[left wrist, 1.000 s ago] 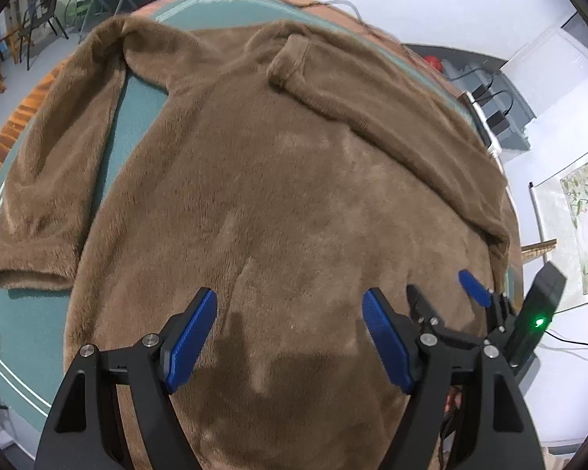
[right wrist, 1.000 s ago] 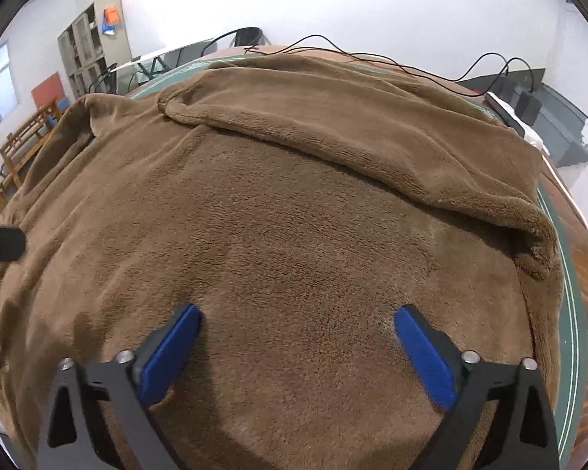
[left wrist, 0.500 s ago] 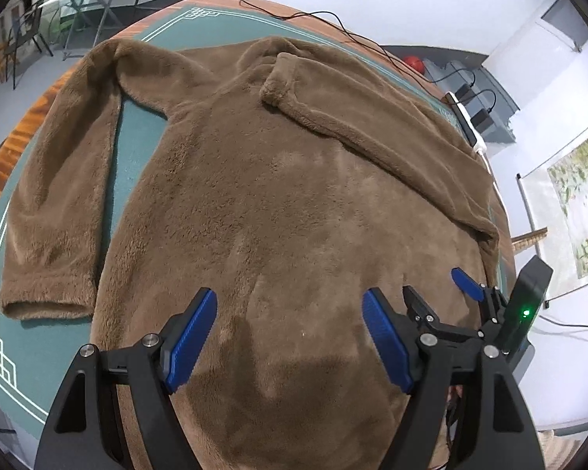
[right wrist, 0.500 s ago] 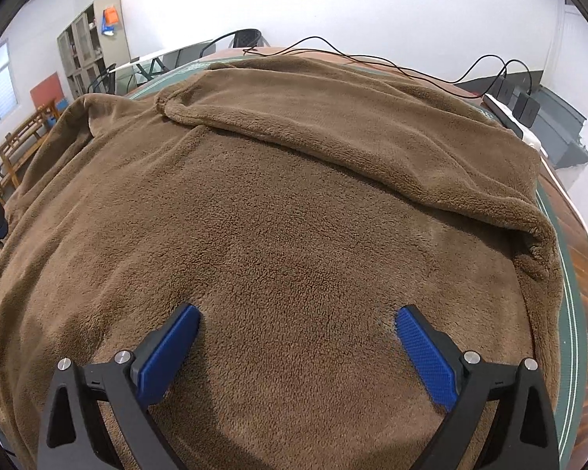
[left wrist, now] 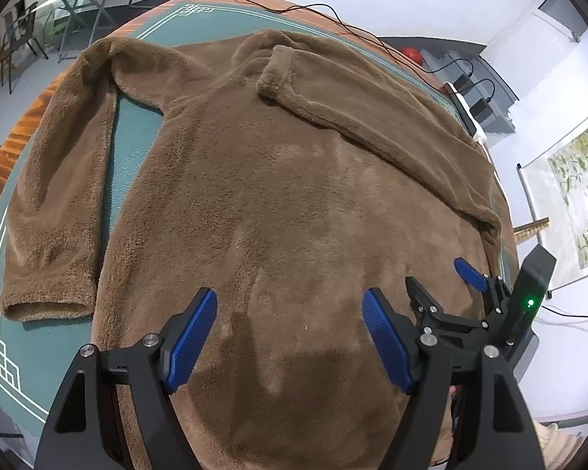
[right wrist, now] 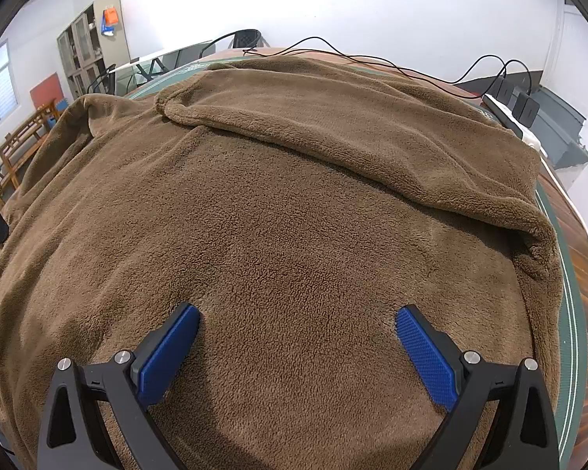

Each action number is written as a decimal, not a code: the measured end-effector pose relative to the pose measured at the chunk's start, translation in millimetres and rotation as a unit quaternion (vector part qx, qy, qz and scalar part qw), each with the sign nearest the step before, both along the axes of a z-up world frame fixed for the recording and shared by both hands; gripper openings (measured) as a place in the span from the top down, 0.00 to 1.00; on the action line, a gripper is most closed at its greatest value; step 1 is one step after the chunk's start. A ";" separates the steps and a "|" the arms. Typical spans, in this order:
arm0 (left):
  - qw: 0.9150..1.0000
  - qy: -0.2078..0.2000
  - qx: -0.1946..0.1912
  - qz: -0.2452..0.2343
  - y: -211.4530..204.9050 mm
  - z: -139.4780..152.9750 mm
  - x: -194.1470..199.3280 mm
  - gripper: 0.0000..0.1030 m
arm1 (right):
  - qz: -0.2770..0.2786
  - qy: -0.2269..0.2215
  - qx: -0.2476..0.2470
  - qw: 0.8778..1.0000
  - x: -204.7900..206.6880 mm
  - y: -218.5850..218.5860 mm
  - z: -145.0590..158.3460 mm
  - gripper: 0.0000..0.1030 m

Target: Fold clothes

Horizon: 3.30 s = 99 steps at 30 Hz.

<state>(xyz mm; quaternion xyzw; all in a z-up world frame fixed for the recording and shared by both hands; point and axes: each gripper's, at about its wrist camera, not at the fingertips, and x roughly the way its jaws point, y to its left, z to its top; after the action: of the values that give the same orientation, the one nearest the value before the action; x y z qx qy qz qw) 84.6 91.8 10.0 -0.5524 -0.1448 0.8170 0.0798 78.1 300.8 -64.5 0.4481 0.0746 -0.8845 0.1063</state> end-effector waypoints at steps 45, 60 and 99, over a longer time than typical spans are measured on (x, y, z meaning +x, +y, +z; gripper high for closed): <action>0.996 0.003 0.068 0.051 -43.4 1.7 8.6 0.22 | 0.000 0.000 0.000 1.000 0.5 0.3 0.8 0.01; 0.930 0.013 0.160 0.329 -160.4 -26.1 102.6 0.22 | 0.001 0.000 -0.002 1.000 0.4 0.8 0.9 0.01; 0.893 0.150 0.124 0.406 -286.3 81.4 39.0 0.87 | 0.002 0.001 -0.005 1.000 0.0 0.4 0.9 0.01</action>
<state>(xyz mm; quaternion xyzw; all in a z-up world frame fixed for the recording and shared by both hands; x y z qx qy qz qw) 123.6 -194.5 91.4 -0.3017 -0.4429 0.8270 -0.1701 78.0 301.2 -63.6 0.4467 0.0713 -0.8851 0.1099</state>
